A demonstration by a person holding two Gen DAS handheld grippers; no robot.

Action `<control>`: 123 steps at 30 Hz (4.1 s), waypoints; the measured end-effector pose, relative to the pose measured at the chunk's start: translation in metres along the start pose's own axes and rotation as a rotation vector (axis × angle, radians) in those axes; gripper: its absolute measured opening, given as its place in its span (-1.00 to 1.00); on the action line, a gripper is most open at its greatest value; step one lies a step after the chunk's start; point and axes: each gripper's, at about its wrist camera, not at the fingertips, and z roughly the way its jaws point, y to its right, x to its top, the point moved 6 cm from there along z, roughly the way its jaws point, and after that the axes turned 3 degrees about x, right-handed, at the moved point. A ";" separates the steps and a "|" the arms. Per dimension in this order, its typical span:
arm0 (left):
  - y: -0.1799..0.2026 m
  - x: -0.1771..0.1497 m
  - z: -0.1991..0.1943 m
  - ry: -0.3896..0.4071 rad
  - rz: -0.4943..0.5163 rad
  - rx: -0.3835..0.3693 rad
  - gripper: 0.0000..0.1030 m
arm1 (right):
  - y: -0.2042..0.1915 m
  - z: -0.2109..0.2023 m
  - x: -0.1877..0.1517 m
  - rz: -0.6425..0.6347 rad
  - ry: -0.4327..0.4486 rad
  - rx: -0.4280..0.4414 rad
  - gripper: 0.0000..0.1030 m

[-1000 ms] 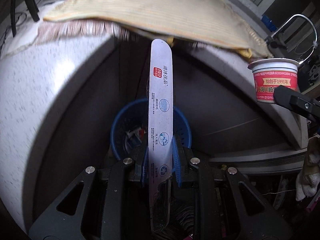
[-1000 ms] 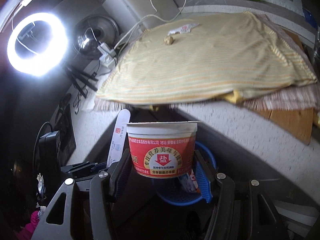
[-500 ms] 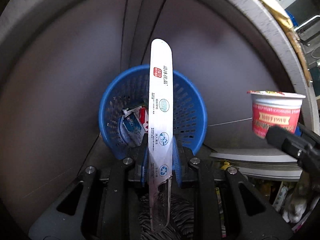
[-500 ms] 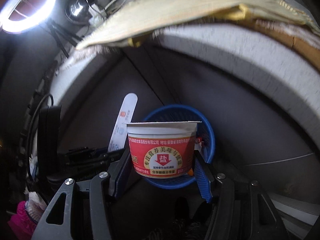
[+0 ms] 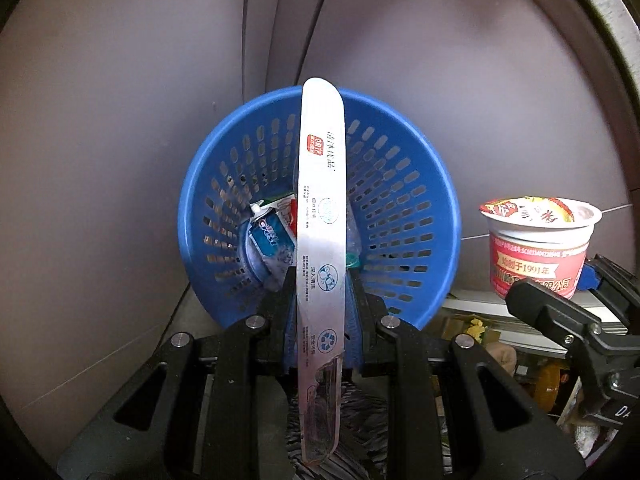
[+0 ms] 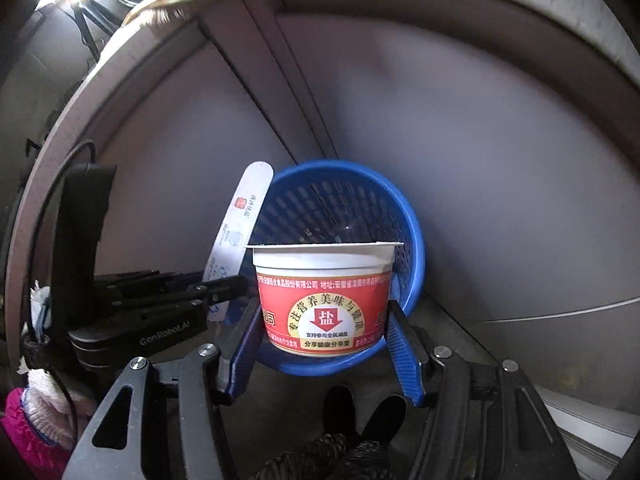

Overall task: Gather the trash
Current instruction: 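Open the left tool over the basket while the right tool releases the cup, then raise both tools back up over the striped cloth, then grasp the brown shell with the left tool while the right tool grasps the white plastic bag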

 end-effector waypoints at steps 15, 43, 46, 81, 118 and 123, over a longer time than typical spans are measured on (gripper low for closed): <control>-0.007 0.001 0.038 -0.024 0.012 0.024 -0.60 | 0.006 0.038 -0.004 0.023 -0.045 -0.013 0.19; -0.018 0.012 0.022 0.010 0.013 0.064 0.02 | 0.010 0.019 0.002 0.059 -0.030 -0.025 0.31; -0.019 0.012 0.016 0.015 0.016 0.066 0.02 | 0.009 0.013 0.005 0.058 -0.025 -0.026 0.31; -0.013 0.063 -0.172 0.224 0.017 0.063 0.02 | -0.029 -0.153 0.070 0.056 0.135 -0.005 0.46; 0.035 0.277 -0.221 0.383 -0.120 0.021 0.18 | 0.043 -0.226 0.361 -0.170 0.299 0.058 0.85; 0.036 0.308 -0.206 0.368 -0.165 0.021 0.18 | 0.053 -0.196 0.410 -0.233 0.238 0.081 0.85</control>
